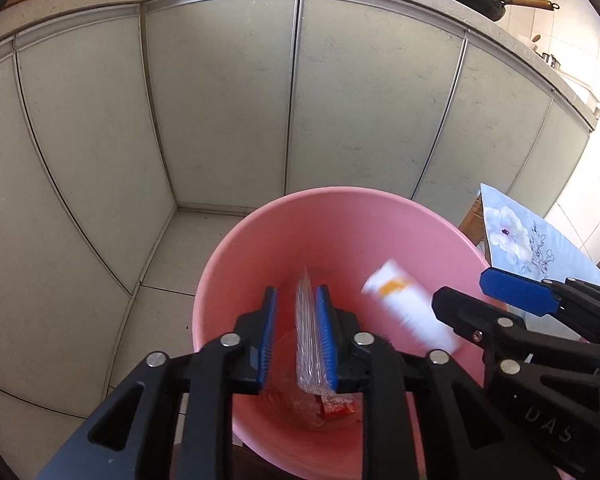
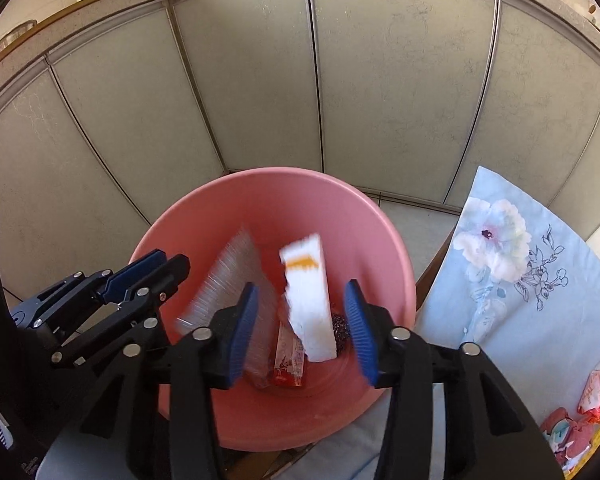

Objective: Collect trash
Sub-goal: 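Open both tools to drop the grey sponge and white foam block into the bin, then move both tools back over the table toward the yellow foam net and red packet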

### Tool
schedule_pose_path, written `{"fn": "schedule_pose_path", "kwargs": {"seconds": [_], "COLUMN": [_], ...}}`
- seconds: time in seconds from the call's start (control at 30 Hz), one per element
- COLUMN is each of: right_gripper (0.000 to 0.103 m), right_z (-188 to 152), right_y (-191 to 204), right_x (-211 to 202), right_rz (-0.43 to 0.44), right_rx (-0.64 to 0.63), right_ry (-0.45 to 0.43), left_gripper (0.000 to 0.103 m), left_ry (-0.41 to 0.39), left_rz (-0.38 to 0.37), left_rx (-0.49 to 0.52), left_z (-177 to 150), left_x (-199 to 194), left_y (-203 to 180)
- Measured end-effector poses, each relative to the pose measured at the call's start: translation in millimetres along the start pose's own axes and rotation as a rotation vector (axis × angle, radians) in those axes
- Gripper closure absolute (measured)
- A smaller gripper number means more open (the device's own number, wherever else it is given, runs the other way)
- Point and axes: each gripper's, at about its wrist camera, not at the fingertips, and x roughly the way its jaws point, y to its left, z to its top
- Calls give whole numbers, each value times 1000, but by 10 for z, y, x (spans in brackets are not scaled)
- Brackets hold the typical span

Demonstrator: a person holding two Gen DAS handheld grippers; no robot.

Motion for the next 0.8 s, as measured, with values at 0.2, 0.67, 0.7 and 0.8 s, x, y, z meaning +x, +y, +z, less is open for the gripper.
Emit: {"fn": "schedule_pose_path", "kwargs": {"seconds": [0.2,0.67,0.7,0.8], "right_gripper": [57,57,57,57], "right_z": [-19,-109,-127,-193], "right_y": [-24,-248,-254,-323], "right_x": [-101,-665,-699,-819], "right_rz": [-2,-27,-30,-43], "right_rx": [0,37,39,49], "right_ry": [-22,-122,-128,-147], "left_gripper": [71,65,65,64], "left_ry": [-14,-83,-88,-102], "left_rz": [5,-36,-41,-53], "left_rx": [0,56,62,79], "left_z": [51,123,125,133], "left_x": [-76,-558,-599,-699], "left_y": [-15,-277,-296,-375]}}
